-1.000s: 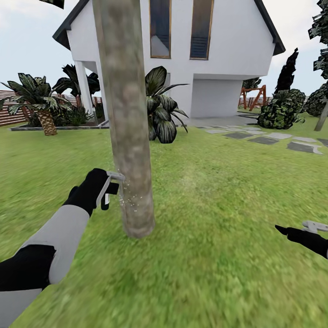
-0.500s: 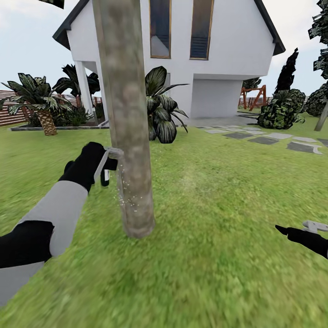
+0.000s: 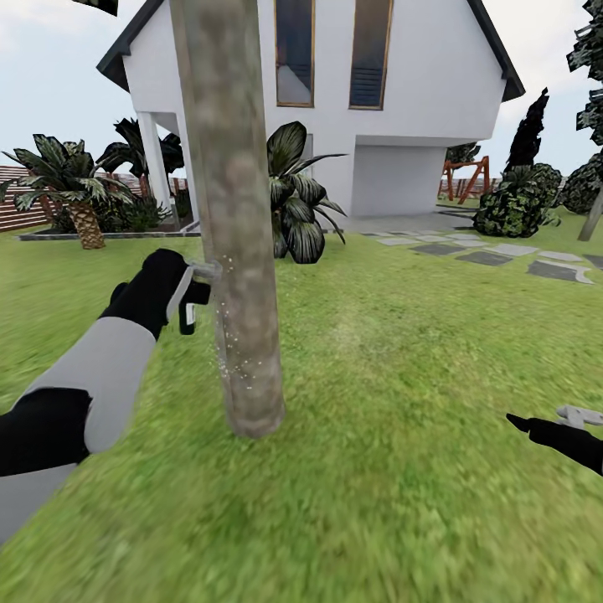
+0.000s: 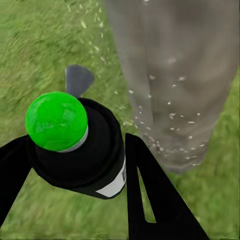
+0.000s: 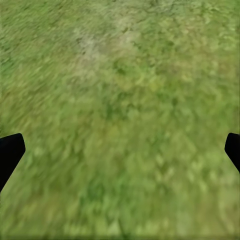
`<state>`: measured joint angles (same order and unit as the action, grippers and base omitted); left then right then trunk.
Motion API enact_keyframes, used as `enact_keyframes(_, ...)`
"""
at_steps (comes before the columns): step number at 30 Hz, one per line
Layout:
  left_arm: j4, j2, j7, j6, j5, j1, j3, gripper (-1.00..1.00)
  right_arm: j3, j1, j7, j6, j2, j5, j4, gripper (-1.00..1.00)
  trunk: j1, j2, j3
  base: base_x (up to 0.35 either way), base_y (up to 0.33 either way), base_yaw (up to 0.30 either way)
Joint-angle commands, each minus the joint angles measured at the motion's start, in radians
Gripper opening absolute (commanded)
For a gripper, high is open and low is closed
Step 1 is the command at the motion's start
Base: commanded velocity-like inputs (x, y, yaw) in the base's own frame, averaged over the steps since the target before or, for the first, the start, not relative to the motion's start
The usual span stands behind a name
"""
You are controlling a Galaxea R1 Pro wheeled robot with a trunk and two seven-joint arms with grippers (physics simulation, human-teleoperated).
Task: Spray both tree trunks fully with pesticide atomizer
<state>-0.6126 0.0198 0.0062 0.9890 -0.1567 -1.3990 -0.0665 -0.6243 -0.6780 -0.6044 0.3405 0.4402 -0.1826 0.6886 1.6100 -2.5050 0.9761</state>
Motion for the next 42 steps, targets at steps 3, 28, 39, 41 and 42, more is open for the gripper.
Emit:
enact_keyframes(3, 0.096, 0.007, -0.001, -0.006, 0.003, 0.000, 0.000, -1.00, 0.000, 0.000, 0.000, 0.000, 0.000, 0.000, 0.000, 1.00, 0.000, 0.000, 0.000, 0.000, 0.000, 0.097)
enact_keyframes(28, 0.353, 0.000, -0.003, -0.144, 0.008, 0.008, 0.001, -1.00, 0.002, 0.000, 0.001, 0.000, -0.009, -0.013, 0.000, 1.00, 0.000, 0.000, 0.000, -0.053, -0.174, 0.134)
enact_keyframes(39, 0.353, -0.001, -0.002, -0.145, 0.006, 0.008, 0.001, -1.00, -0.002, 0.000, 0.000, 0.000, -0.003, -0.023, 0.000, 1.00, 0.000, 0.000, 0.000, -0.167, -0.251, 0.127)
enact_keyframes(41, 0.353, -0.001, -0.002, -0.145, 0.006, 0.008, 0.001, -1.00, -0.002, 0.000, -0.001, 0.000, -0.003, -0.023, 0.000, 1.00, 0.000, 0.000, 0.000, -0.006, -0.306, 0.253)
enact_keyframes(42, 0.353, -0.001, -0.002, -0.145, 0.006, 0.008, 0.001, -1.00, -0.002, 0.000, 0.000, 0.000, -0.003, -0.023, 0.000, 1.00, 0.000, 0.000, 0.000, -0.002, -0.307, 0.254)
